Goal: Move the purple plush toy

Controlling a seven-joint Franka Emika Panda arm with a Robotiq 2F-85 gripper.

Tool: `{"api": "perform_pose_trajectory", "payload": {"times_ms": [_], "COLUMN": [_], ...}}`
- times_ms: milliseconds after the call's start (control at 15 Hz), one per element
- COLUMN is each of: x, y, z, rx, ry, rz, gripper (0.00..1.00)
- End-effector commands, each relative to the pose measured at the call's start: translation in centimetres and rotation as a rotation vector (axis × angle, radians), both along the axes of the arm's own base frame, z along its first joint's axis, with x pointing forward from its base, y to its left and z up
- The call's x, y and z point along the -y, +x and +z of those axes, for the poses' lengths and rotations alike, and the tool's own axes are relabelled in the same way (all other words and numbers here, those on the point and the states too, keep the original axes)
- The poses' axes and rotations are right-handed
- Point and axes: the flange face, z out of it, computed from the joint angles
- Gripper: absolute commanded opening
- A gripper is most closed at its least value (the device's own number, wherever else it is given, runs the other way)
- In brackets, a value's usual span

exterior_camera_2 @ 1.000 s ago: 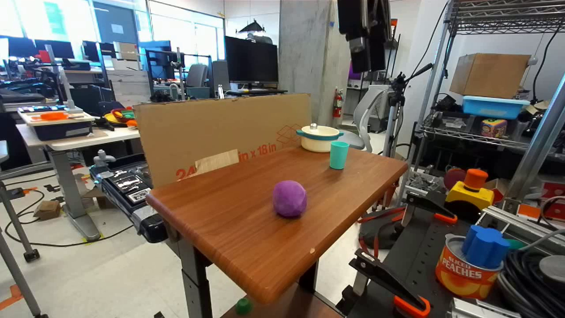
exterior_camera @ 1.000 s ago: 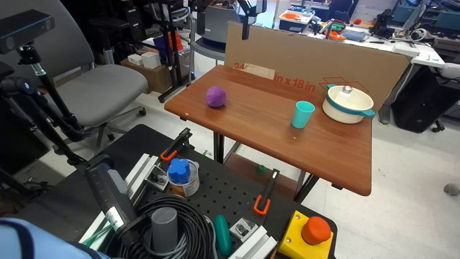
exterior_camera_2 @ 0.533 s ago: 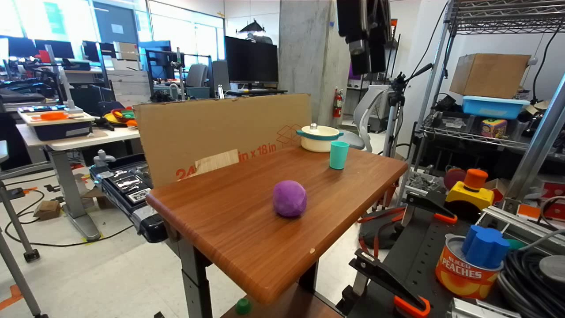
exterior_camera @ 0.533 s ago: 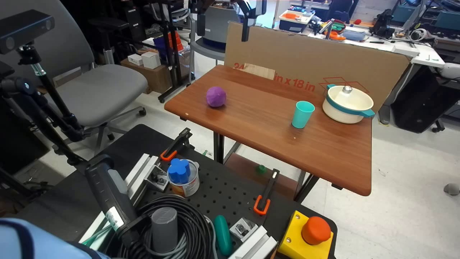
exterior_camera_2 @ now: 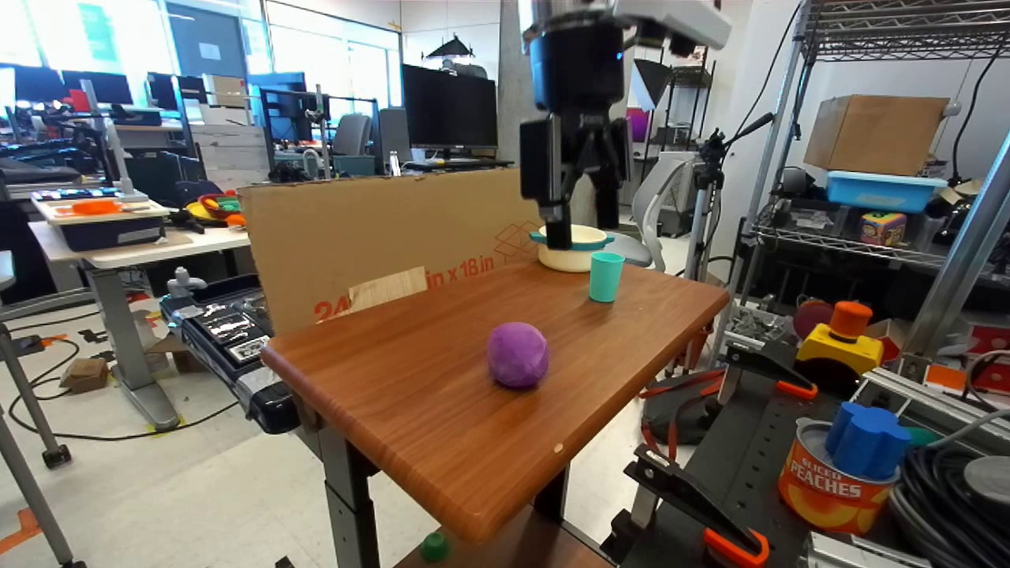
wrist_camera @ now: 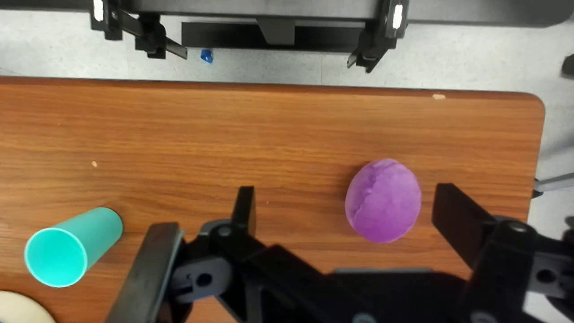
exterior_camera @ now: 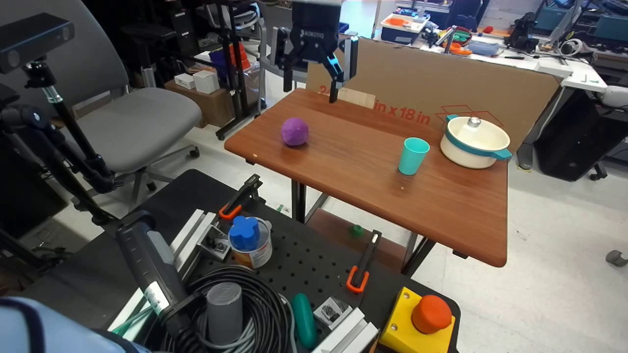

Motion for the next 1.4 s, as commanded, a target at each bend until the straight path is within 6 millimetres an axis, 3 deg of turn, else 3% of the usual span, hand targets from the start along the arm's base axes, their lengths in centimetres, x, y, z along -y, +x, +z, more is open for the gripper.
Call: {"api": "perform_pose_trajectory", "payload": {"times_ms": [0, 533, 600, 667, 867, 1000, 1267, 1333], "x": [-1.6, -4.9, -5.0, -5.0, -5.0, -4.8, -3.5, -3.1], "y": [1.9, 3.0, 3.4, 3.7, 4.7, 5.2, 7.2, 8.0], "z": [-4.3, -10.5, -11.3, -12.0, -13.3, -13.1, -9.3, -8.2], "rx": [0.023, 0.018, 0.014, 0.011, -0.007, -0.011, 0.036, 0.057], "ry": [0.053, 0.089, 0.08, 0.074, 0.062, 0.062, 0.074, 0.08], "rz": [0.0, 0.039, 0.033, 0.029, 0.013, 0.003, -0.062, -0.087], "gripper": [1.0, 1.0, 0.75, 0.72, 0.49, 0.34, 0.08, 0.08]}}
